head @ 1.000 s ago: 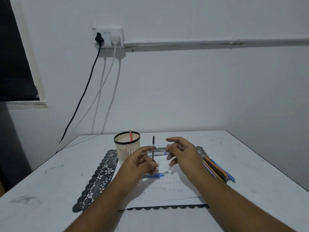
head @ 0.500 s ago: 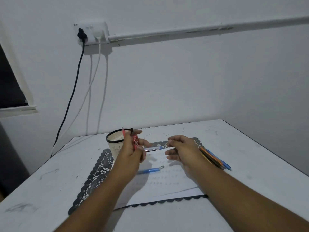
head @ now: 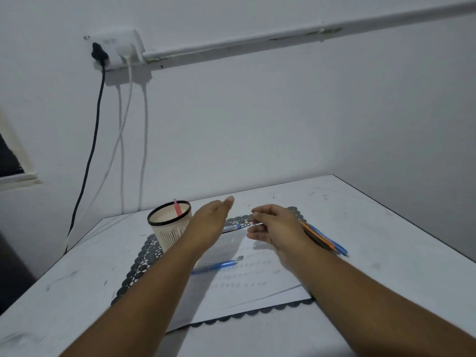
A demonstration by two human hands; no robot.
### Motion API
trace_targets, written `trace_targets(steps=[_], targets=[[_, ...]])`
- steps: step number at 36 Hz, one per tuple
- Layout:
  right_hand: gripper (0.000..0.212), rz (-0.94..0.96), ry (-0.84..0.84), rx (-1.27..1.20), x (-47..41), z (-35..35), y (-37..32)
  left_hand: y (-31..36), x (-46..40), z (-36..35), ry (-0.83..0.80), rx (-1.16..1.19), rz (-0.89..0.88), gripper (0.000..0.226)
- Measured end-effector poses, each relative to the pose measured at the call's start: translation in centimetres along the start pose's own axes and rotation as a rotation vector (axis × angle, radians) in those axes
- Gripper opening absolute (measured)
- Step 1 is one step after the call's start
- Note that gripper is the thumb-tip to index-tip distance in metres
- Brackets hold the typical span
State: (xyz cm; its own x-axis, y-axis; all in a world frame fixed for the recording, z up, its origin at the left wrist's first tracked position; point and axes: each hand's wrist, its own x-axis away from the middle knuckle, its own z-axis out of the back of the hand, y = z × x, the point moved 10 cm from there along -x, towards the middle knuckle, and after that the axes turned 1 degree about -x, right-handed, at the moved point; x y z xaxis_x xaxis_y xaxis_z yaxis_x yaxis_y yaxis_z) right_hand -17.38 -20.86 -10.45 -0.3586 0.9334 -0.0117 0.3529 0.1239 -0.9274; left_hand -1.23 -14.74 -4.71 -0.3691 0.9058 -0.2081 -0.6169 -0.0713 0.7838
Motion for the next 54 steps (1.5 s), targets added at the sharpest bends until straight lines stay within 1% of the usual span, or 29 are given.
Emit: trace_targets(steps=[1, 3, 5, 8, 10, 12, 18, 22, 26, 28, 30, 32, 33, 35, 39, 42, 47, 51, 54], targets=[[0.011, 0.001, -0.005, -0.001, -0.1, 0.1, 0.0, 0.3, -0.4, -0.5, -0.012, -0.115, -0.039, 0.051], [0.013, 0.002, -0.01, -0.002, -0.1, 0.1, 0.0, 0.5, -1.4, -1.6, -0.044, -0.25, -0.115, 0.039], [0.017, 0.001, -0.001, -0.005, -0.3, 0.4, -0.1, 0.6, -2.6, -2.3, -0.031, -0.407, -0.198, 0.023], [0.021, -0.01, 0.02, -0.011, -0.6, 0.8, 0.0, 0.1, -4.1, -3.4, 0.005, -0.7, -0.281, 0.01], [0.021, -0.02, 0.026, -0.015, -0.7, 1.0, 0.0, -0.5, -4.6, -4.3, -0.003, -0.94, -0.301, 0.02], [0.018, -0.025, 0.022, -0.018, -0.8, 1.0, 0.0, -1.2, -5.1, -4.9, -0.022, -1.082, -0.28, 0.027], [0.016, -0.047, 0.007, 0.034, -0.8, 0.9, 0.1, -2.2, -5.6, -6.0, -0.076, -1.302, -0.25, 0.029], [0.016, -0.046, -0.004, 0.053, -0.9, 0.8, 0.2, -2.7, -5.6, -6.1, -0.1, -1.271, -0.24, 0.029], [0.016, -0.031, 0.006, 0.05, -0.9, 0.9, 0.0, -1.1, -4.2, -5.8, -0.086, -1.104, -0.374, 0.036], [0.016, -0.019, 0.015, 0.061, -0.9, 0.9, -0.2, 0.1, -2.6, -5.0, -0.093, -0.978, -0.434, 0.034], [0.015, -0.009, 0.025, 0.082, -1.0, 0.9, -0.3, 0.7, -0.7, -3.8, -0.143, -0.847, -0.437, 0.028], [0.014, 0.003, 0.032, 0.12, -1.0, 0.9, -0.2, 0.8, 1.3, -2.8, -0.241, -0.752, -0.421, 0.021], [0.013, 0.008, 0.034, 0.14, -1.0, 0.8, -0.2, 0.7, 2.2, -2.2, -0.282, -0.725, -0.41, 0.017], [0.012, 0.023, 0.037, 0.166, -0.9, 0.4, 0.0, 0.1, 3.6, -1.1, -0.314, -0.706, -0.382, 0.012], [0.013, 0.043, 0.037, 0.214, -0.4, -0.3, 0.0, -1.3, 4.9, -0.2, -0.281, -0.734, -0.344, 0.016], [0.01, 0.066, 0.036, 0.26, 0.1, -0.8, -0.1, -2.4, 5.5, -0.5, -0.24, -0.783, -0.327, 0.013], [0.008, 0.089, 0.048, 0.293, 1.0, -1.4, -0.4, -2.3, 6.3, -0.7, -0.17, -0.772, -0.392, 0.013], [0.009, 0.129, 0.024, 0.311, 1.9, -2.2, -1.0, -2.2, 6.2, 0.5, -0.143, -0.671, -0.429, 0.011], [0.009, 0.158, -0.012, 0.292, 2.5, -3.0, -1.4, -1.7, 6.1, 1.9, -0.092, -0.545, -0.45, 0.006]])
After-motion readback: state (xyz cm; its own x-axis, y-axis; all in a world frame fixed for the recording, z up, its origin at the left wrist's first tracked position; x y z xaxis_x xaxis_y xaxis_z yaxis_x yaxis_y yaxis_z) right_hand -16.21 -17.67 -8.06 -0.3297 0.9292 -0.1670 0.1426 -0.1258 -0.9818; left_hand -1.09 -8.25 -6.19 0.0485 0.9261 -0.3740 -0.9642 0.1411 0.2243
